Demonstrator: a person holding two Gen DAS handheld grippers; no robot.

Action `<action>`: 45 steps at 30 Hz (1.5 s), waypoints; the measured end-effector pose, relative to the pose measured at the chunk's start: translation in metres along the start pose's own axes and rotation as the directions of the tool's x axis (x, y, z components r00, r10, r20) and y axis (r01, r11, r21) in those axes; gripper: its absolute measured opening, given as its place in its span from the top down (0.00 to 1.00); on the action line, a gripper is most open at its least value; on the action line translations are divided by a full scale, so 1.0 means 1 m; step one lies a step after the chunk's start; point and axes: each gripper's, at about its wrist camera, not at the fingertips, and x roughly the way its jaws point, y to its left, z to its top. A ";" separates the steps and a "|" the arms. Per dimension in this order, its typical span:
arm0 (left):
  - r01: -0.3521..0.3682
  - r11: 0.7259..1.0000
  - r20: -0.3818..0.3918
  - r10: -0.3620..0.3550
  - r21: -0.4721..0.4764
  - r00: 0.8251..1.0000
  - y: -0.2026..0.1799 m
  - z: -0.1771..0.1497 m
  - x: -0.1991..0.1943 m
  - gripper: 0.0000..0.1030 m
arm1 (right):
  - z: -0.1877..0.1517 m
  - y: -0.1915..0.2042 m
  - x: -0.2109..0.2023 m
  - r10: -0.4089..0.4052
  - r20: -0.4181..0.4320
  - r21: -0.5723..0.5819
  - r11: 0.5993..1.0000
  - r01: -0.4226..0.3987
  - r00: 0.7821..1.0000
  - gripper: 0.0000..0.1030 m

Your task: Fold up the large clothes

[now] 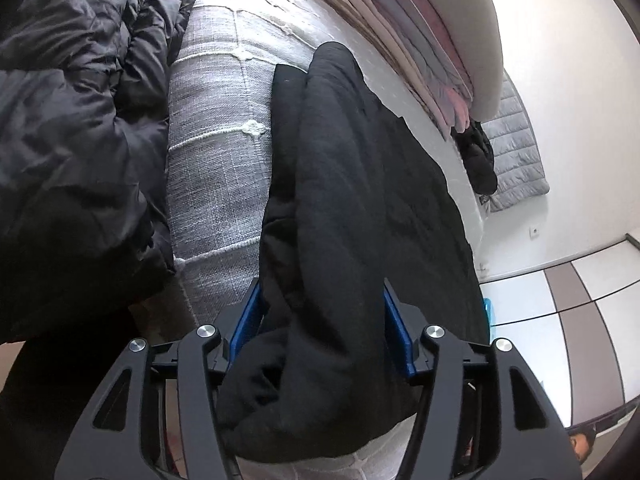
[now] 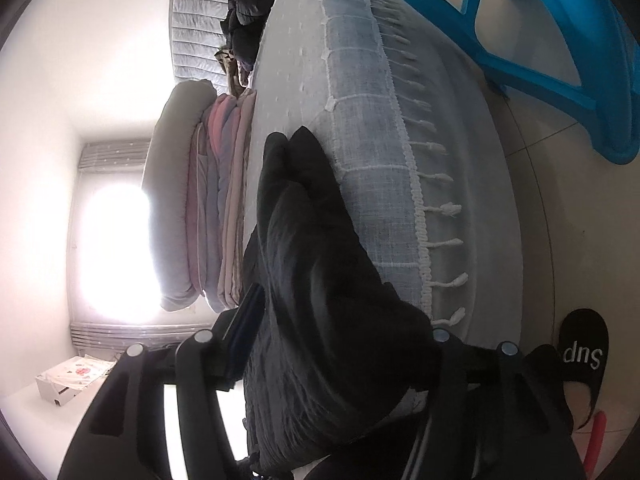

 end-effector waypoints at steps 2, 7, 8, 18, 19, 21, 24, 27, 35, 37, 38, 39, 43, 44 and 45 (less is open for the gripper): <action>0.005 1.000 0.002 -0.005 -0.004 1.000 0.000 -0.001 0.001 0.48 | 0.000 0.000 0.000 0.000 -0.002 -0.004 1.000 0.000 1.000 0.43; 0.006 1.000 0.006 -0.006 -0.001 1.000 0.001 0.000 0.003 0.48 | -0.002 -0.001 0.000 0.005 -0.005 -0.005 1.000 -0.005 1.000 0.43; 0.006 1.000 0.007 -0.006 -0.001 1.000 0.001 0.000 0.003 0.48 | -0.002 0.000 0.001 0.005 -0.004 -0.006 1.000 -0.005 1.000 0.43; 0.009 1.000 0.014 -0.009 0.002 1.000 0.002 0.001 0.003 0.48 | -0.003 -0.001 0.000 0.016 -0.004 -0.004 1.000 -0.016 1.000 0.43; 0.009 1.000 0.015 -0.009 0.004 1.000 0.002 0.001 0.002 0.48 | -0.003 -0.001 0.001 0.016 -0.007 -0.009 1.000 -0.016 1.000 0.43; 0.011 1.000 0.021 -0.011 0.011 1.000 0.001 0.000 0.001 0.48 | -0.003 0.002 0.001 0.014 -0.007 -0.029 0.999 -0.015 1.000 0.52; 0.011 1.000 0.039 -0.011 0.021 0.999 -0.002 -0.001 -0.002 0.52 | -0.003 0.007 -0.001 0.028 0.004 -0.056 0.998 -0.027 1.000 0.66; 0.014 0.999 0.051 -0.015 0.029 0.999 -0.003 -0.002 -0.004 0.62 | -0.004 0.006 -0.002 0.048 0.005 -0.055 0.997 -0.048 0.999 0.70; 0.001 0.997 0.055 -0.005 0.077 0.998 -0.014 -0.010 -0.023 0.67 | -0.009 0.015 -0.018 0.085 -0.007 -0.103 0.991 -0.085 0.996 0.73; -0.021 0.999 0.009 0.020 0.043 1.000 -0.004 -0.005 -0.015 0.62 | -0.004 0.007 -0.015 0.063 -0.025 -0.078 0.995 -0.064 0.998 0.68; -0.029 1.000 -0.018 0.029 0.010 0.999 0.000 -0.002 -0.013 0.59 | -0.001 -0.001 -0.013 0.041 -0.034 -0.047 0.998 -0.043 0.999 0.66; -0.028 1.000 -0.023 0.028 0.000 0.999 0.001 -0.001 -0.015 0.57 | 0.000 -0.005 -0.014 0.018 -0.031 -0.036 0.999 -0.019 0.999 0.64; -0.144 0.988 0.068 0.140 0.058 0.988 -0.010 -0.008 -0.049 0.53 | 0.003 0.026 -0.044 -0.133 0.188 -0.183 0.969 0.168 0.973 0.59; -0.204 0.976 0.120 0.194 0.077 0.974 -0.014 -0.011 -0.065 0.53 | 0.006 0.033 -0.052 -0.150 0.241 -0.198 0.960 0.200 0.959 0.59; -0.248 0.965 0.165 0.232 0.081 0.959 -0.015 -0.011 -0.077 0.53 | 0.010 0.045 -0.061 -0.163 0.297 -0.214 0.949 0.232 0.941 0.59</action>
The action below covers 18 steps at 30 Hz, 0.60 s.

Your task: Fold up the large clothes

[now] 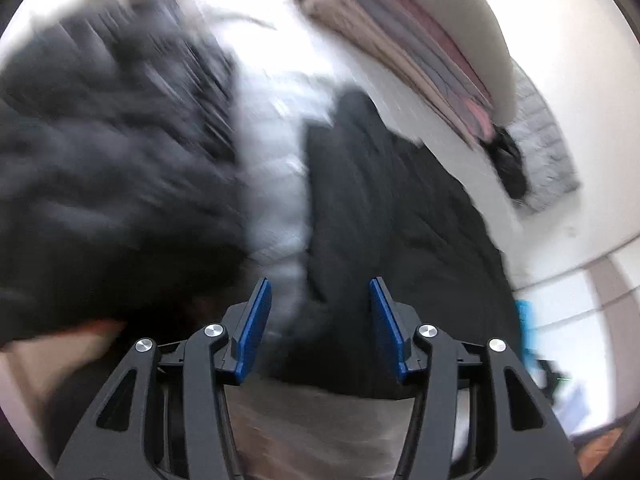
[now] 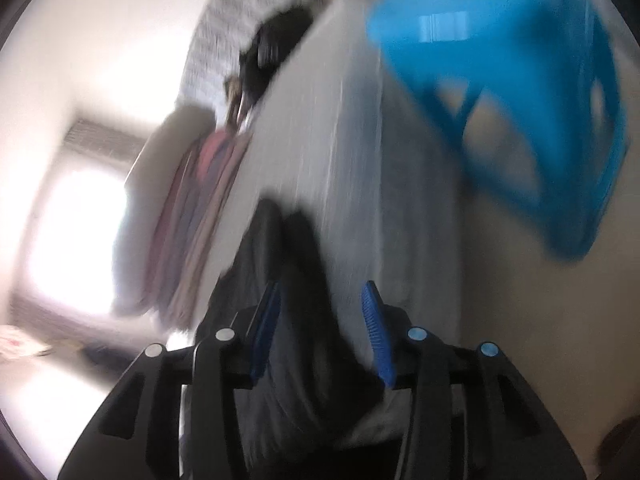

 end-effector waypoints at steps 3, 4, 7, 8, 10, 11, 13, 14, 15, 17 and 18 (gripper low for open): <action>-0.118 0.992 0.220 0.105 0.043 0.970 -0.007 0.012 -0.046 0.49 | 0.024 0.049 -0.004 -0.019 0.059 -0.160 0.987 0.029 0.998 0.56; -0.093 0.994 0.261 0.074 0.062 0.963 -0.014 0.019 -0.052 0.48 | 0.028 0.066 0.000 -0.021 0.054 -0.209 0.977 0.032 0.998 0.49; -0.015 0.986 0.300 -0.036 0.166 0.953 -0.062 0.045 -0.034 0.43 | 0.032 0.129 0.042 -0.046 -0.020 -0.377 0.926 0.035 0.999 0.43; 0.005 0.974 0.299 -0.074 0.226 0.952 -0.084 0.055 -0.016 0.41 | 0.027 0.151 0.067 -0.072 -0.059 -0.438 0.898 0.039 0.996 0.43; 0.053 0.949 0.258 -0.138 0.311 0.956 -0.121 0.076 0.032 0.41 | 0.018 0.175 0.107 -0.112 -0.111 -0.502 0.864 0.041 0.987 0.43; 0.067 0.945 0.225 -0.145 0.319 0.963 -0.133 0.085 0.056 0.41 | 0.013 0.185 0.134 -0.137 -0.145 -0.528 0.848 0.041 0.980 0.43; 0.052 0.944 0.166 -0.112 0.327 0.980 -0.149 0.102 0.107 0.41 | 0.008 0.194 0.177 -0.194 -0.172 -0.564 0.824 0.065 0.966 0.43; 0.036 0.941 0.141 -0.088 0.336 0.986 -0.155 0.108 0.130 0.41 | 0.006 0.195 0.202 -0.230 -0.187 -0.573 0.815 0.084 0.955 0.43; 0.012 0.938 0.130 -0.060 0.346 0.990 -0.160 0.109 0.144 0.41 | 0.006 0.192 0.222 -0.263 -0.194 -0.580 0.808 0.105 0.945 0.43; -0.045 0.932 0.085 0.015 0.360 0.996 -0.160 0.114 0.181 0.41 | 0.005 0.181 0.257 -0.336 -0.207 -0.592 0.791 0.156 0.919 0.43; -0.057 0.939 0.046 0.044 0.338 0.998 -0.152 0.114 0.196 0.41 | 0.006 0.170 0.274 -0.382 -0.211 -0.601 0.777 0.189 0.900 0.43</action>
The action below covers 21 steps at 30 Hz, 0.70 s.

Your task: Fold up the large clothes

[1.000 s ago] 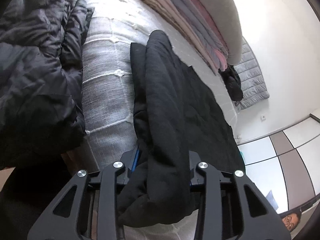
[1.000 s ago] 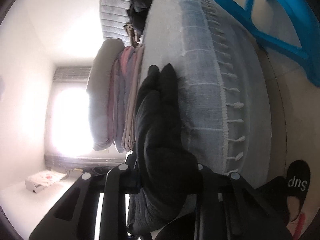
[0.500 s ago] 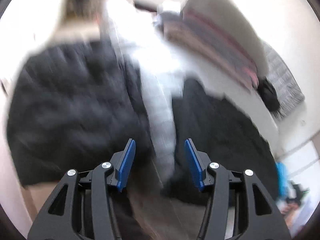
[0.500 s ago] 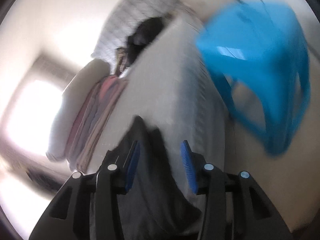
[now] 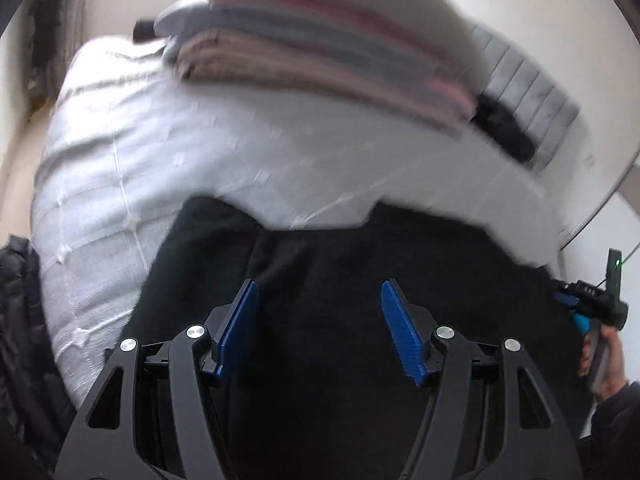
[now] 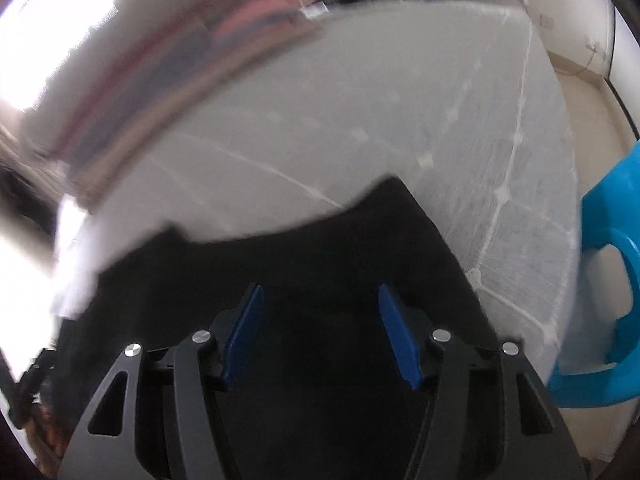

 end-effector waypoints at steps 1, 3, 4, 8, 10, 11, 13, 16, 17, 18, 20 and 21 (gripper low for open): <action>0.019 0.999 -0.037 -0.020 -0.032 0.999 0.014 -0.007 0.008 0.42 | 0.001 -0.005 0.015 -0.006 -0.020 0.002 1.000 0.006 1.000 0.43; 0.043 0.997 -0.052 -0.046 -0.063 0.998 0.025 -0.011 0.012 0.43 | 0.005 -0.011 0.019 0.032 0.023 0.017 0.999 -0.033 0.999 0.43; 0.033 0.999 -0.052 -0.035 -0.043 0.998 0.022 -0.010 0.012 0.43 | 0.006 -0.009 0.018 0.026 0.018 0.011 1.000 -0.026 1.000 0.43; 0.034 0.998 -0.015 -0.034 -0.044 0.999 0.018 -0.013 -0.004 0.43 | 0.002 -0.020 -0.006 0.105 -0.021 0.058 0.993 -0.104 0.994 0.43; 0.062 0.996 0.030 -0.060 -0.063 0.998 0.022 -0.015 -0.027 0.43 | -0.012 -0.038 -0.039 0.195 0.034 0.115 0.973 -0.198 0.980 0.43; 0.083 0.994 0.059 -0.079 -0.070 0.995 0.023 -0.021 -0.048 0.43 | -0.025 -0.052 -0.066 0.224 0.081 0.137 0.963 -0.233 0.971 0.42; 0.110 0.992 0.087 -0.104 -0.067 0.991 0.027 -0.035 -0.081 0.43 | -0.056 -0.081 -0.107 0.232 0.137 0.168 0.952 -0.254 0.963 0.27; 0.125 0.991 0.097 -0.120 -0.048 0.988 0.032 -0.067 -0.130 0.38 | -0.121 -0.141 -0.152 0.234 0.181 0.293 0.914 -0.279 0.955 0.20; 0.117 0.992 0.093 -0.113 -0.046 0.989 0.035 -0.079 -0.144 0.37 | -0.141 -0.157 -0.158 0.243 0.182 0.338 0.895 -0.293 0.953 0.20; 0.104 0.993 0.086 -0.099 -0.055 0.991 0.040 -0.095 -0.160 0.36 | -0.158 -0.171 -0.161 0.249 0.180 0.379 0.875 -0.301 0.952 0.20; 0.093 0.992 0.074 -0.087 -0.088 0.993 0.052 -0.117 -0.181 0.36 | -0.188 -0.194 -0.159 0.290 0.170 0.452 0.826 -0.336 0.942 0.20; 0.086 0.990 0.067 -0.079 -0.116 0.995 0.059 -0.130 -0.191 0.36 | -0.202 -0.200 -0.153 0.341 0.161 0.483 0.791 -0.375 0.926 0.20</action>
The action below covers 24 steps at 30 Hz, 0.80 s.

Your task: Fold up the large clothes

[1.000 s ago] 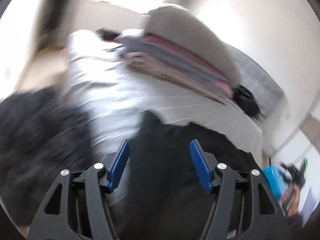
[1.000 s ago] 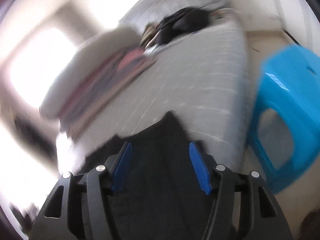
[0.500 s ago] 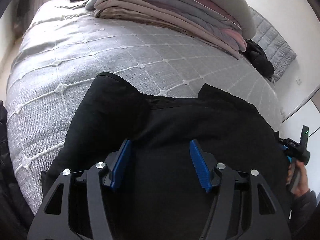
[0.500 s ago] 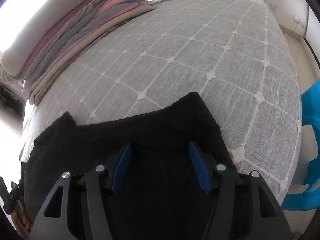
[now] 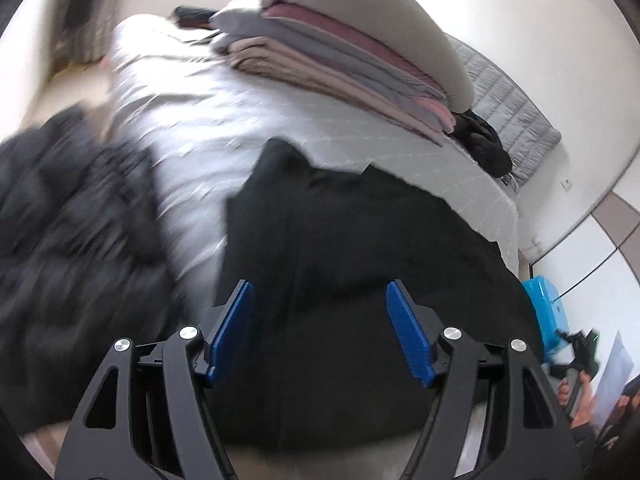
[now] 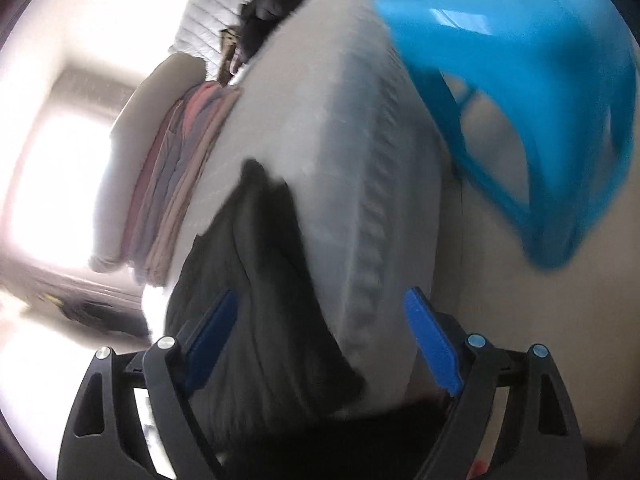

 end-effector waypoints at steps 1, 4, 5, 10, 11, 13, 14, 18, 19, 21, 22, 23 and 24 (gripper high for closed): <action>-0.008 1.000 -0.004 0.008 -0.022 1.000 0.006 -0.007 -0.008 0.36 | -0.005 -0.010 0.002 0.038 -0.025 0.033 0.999 -0.037 0.999 0.20; -0.036 0.991 -0.021 0.034 -0.127 0.999 0.029 -0.037 -0.026 0.35 | -0.020 -0.027 0.018 0.122 -0.077 0.123 0.986 -0.112 0.990 0.20; -0.033 0.987 -0.025 0.030 -0.155 0.999 0.036 -0.044 -0.029 0.35 | -0.023 -0.031 0.025 0.156 -0.091 0.152 0.978 -0.141 0.984 0.20; -0.025 0.962 -0.057 0.010 -0.272 0.998 0.058 -0.074 -0.017 0.35 | -0.027 -0.041 0.051 0.277 -0.115 0.288 0.928 -0.235 0.954 0.20; -0.021 0.961 -0.053 0.006 -0.276 0.999 0.059 -0.075 -0.013 0.35 | -0.029 -0.040 0.049 0.290 -0.112 0.303 0.921 -0.246 0.950 0.20; -0.024 0.961 -0.049 0.011 -0.277 0.999 0.058 -0.075 -0.005 0.35 | -0.028 -0.039 0.055 0.308 -0.106 0.320 0.911 -0.261 0.945 0.20; -0.020 0.960 -0.045 0.008 -0.280 0.999 0.058 -0.073 0.000 0.35 | -0.028 -0.037 0.058 0.321 -0.108 0.325 0.906 -0.272 0.941 0.20; -0.027 0.958 -0.059 0.011 -0.287 0.998 0.058 -0.067 0.024 0.35 | -0.029 -0.025 0.068 0.344 -0.121 0.299 0.907 -0.296 0.931 0.21; -0.035 0.956 -0.064 0.017 -0.292 0.998 0.058 -0.065 0.031 0.35 | -0.029 -0.021 0.069 0.347 -0.112 0.289 0.908 -0.304 0.931 0.29; -0.034 0.950 -0.054 0.018 -0.312 0.998 0.058 -0.061 0.041 0.34 | -0.030 -0.021 0.068 0.329 -0.098 0.285 0.913 -0.290 0.939 0.52; -0.035 0.949 -0.046 0.022 -0.314 0.999 0.057 -0.059 0.043 0.34 | -0.030 -0.022 0.068 0.338 -0.081 0.291 0.908 -0.302 0.938 0.58; -0.035 0.949 -0.036 0.026 -0.312 0.999 0.056 -0.057 0.046 0.34 | -0.030 -0.023 0.069 0.345 -0.073 0.288 0.906 -0.311 0.936 0.62; -0.030 0.951 -0.031 0.021 -0.307 0.999 0.053 -0.054 0.049 0.38 | -0.030 -0.022 0.068 0.347 -0.066 0.276 0.907 -0.318 0.935 0.66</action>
